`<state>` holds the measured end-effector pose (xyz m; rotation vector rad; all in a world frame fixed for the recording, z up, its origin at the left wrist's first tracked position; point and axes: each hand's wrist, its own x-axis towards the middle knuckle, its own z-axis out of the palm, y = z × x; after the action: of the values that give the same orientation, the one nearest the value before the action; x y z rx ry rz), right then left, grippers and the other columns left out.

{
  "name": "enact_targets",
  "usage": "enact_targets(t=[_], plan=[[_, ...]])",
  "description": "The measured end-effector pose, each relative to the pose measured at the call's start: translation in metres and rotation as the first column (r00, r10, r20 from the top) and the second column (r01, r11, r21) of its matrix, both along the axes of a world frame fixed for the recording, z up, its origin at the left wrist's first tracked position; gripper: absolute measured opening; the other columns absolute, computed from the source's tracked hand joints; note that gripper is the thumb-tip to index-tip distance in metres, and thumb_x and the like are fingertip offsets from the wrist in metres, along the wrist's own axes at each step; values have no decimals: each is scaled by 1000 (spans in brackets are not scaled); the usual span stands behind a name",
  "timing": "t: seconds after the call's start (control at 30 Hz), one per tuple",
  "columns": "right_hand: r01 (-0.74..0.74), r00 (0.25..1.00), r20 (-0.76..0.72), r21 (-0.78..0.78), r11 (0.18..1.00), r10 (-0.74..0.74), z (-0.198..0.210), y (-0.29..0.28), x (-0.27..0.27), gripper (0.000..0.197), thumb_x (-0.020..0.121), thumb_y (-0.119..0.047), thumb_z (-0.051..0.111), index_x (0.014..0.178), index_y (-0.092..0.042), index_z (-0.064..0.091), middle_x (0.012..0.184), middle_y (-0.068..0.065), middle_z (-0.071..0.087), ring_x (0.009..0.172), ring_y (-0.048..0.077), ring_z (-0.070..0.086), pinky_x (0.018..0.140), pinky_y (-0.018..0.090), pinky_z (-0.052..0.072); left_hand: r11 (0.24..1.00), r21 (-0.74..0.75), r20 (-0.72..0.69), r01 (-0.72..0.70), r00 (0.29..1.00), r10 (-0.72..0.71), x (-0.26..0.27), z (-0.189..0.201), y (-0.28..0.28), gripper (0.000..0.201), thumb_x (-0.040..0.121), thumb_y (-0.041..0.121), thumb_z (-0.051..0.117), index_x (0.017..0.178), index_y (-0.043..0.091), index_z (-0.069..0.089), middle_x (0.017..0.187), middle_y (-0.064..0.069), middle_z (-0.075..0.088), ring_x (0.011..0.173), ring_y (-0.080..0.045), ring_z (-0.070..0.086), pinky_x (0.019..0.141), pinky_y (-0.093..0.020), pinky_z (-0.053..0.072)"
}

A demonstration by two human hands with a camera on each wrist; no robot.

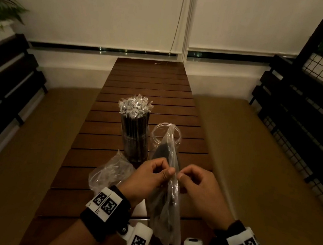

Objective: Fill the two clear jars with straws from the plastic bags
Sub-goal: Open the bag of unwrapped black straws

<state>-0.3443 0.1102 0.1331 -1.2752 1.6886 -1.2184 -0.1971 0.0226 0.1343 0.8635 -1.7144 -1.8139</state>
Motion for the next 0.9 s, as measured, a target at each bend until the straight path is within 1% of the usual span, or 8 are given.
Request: enact_targets(t=[0.17,0.27,0.37,0.47,0.53,0.67,0.8,0.9], plan=[[67,997,30,25,997,-68,-5,2,4,17,94,-22,61,78,-21,63,76,8,67,67,17,61,70,48,56,999,-23,23,28,999,-28,-2,1,5,15,94,15,56,81,7,57,70,-2,59,65,-8,56,62,-17,49],[83,994,69,27,996,-84,-7,3,5,17,94,-22,62,77,-21,63,77,10,67,70,27,64,70,54,57,999,-18,25,35,999,-35,-2,1,6,14,95,14,54,84,6,57,79,-15,56,74,-21,53,68,-25,49],[83,988,126,35,996,-87,-9,4,6,16,94,-20,63,78,-18,64,78,13,67,74,35,65,74,59,57,999,-12,21,42,999,-41,-1,0,9,15,96,13,53,84,6,56,80,-15,55,73,-22,52,67,-24,48],[89,976,195,22,996,-91,-7,5,9,15,95,-15,63,80,-13,66,77,8,69,71,23,66,77,55,58,1000,-20,16,9,1000,-9,-1,0,10,16,96,15,53,82,7,56,78,-15,54,72,-21,51,68,-27,47],[68,974,217,-10,998,-64,-4,8,11,11,94,-20,65,85,-15,68,82,7,72,79,23,71,80,49,61,999,-11,7,-32,999,32,-1,1,11,18,96,16,53,83,4,56,77,-15,55,70,-21,53,69,-30,48],[13,994,112,19,1000,-15,1,11,9,20,81,-33,79,96,-24,69,87,-1,73,83,11,71,76,30,61,998,-14,-1,-67,998,67,0,2,12,24,90,26,59,77,6,53,73,-13,52,72,-22,48,67,-33,44],[20,991,134,-12,1000,-19,1,10,9,4,87,-20,75,91,-20,75,84,3,76,79,17,73,72,28,58,998,-35,-2,-56,998,56,4,3,13,24,90,27,60,80,6,54,77,-15,53,73,-23,52,70,-37,46],[24,980,197,-29,999,-17,0,12,8,11,93,-14,67,93,-14,77,85,6,77,80,21,75,72,29,60,994,-86,38,-72,996,75,5,2,14,16,94,18,58,85,4,55,78,-14,57,73,-23,56,72,-37,50]])
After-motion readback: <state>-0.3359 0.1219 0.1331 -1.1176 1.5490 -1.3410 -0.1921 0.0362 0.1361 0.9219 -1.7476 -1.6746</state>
